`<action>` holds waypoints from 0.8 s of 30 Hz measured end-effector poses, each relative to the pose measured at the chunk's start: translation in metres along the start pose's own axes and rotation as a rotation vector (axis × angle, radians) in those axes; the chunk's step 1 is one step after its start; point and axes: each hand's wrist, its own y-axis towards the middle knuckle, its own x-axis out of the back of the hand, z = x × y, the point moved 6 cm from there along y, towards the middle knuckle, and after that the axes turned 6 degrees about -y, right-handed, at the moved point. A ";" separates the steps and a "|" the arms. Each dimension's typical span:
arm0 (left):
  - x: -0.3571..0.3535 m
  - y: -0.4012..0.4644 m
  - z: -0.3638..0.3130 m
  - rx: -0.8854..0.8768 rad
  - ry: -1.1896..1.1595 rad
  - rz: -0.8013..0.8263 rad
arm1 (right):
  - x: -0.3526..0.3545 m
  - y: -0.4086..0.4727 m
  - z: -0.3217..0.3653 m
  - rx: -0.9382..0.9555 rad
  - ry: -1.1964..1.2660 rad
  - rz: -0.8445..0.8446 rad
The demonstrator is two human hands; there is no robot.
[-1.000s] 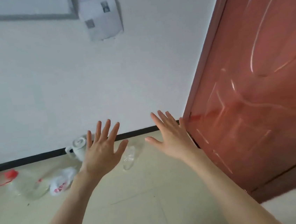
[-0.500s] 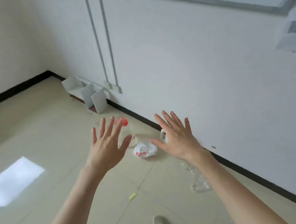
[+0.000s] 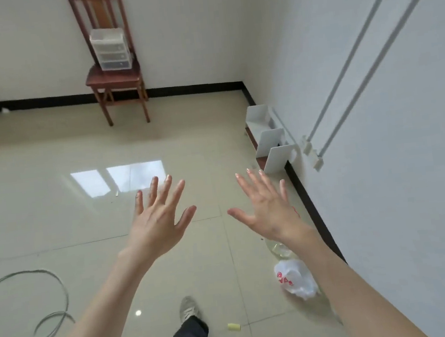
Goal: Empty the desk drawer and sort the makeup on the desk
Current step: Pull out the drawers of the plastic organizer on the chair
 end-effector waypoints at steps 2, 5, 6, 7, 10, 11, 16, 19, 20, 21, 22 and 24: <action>-0.003 0.028 0.026 0.058 0.016 0.014 | -0.003 0.046 0.013 0.048 -0.003 0.014; -0.005 0.081 0.066 0.114 0.005 0.025 | -0.006 0.122 0.032 0.099 -0.014 0.033; -0.002 0.100 0.081 0.124 0.007 0.025 | -0.004 0.150 0.040 0.109 -0.019 0.035; 0.002 0.119 0.095 0.136 0.008 0.024 | -0.002 0.177 0.048 0.120 -0.019 0.037; 0.019 0.174 0.138 0.178 0.007 0.024 | 0.010 0.251 0.077 0.175 0.002 0.030; 0.024 0.192 0.151 0.190 0.010 0.023 | 0.014 0.274 0.086 0.190 0.012 0.020; 0.039 0.276 0.200 0.213 0.004 0.034 | 0.022 0.374 0.103 0.200 0.024 0.036; 0.041 0.322 0.224 0.228 -0.014 0.062 | 0.024 0.433 0.107 0.196 0.031 0.071; 0.043 0.338 0.233 0.238 -0.019 0.067 | 0.025 0.453 0.110 0.202 0.033 0.078; 0.045 0.355 0.242 0.251 -0.023 0.073 | 0.027 0.474 0.114 0.210 0.037 0.083; 0.047 0.374 0.252 0.264 -0.028 0.082 | 0.029 0.496 0.117 0.219 0.040 0.086; 0.052 0.417 0.272 0.273 -0.032 0.077 | 0.034 0.544 0.123 0.234 0.041 0.087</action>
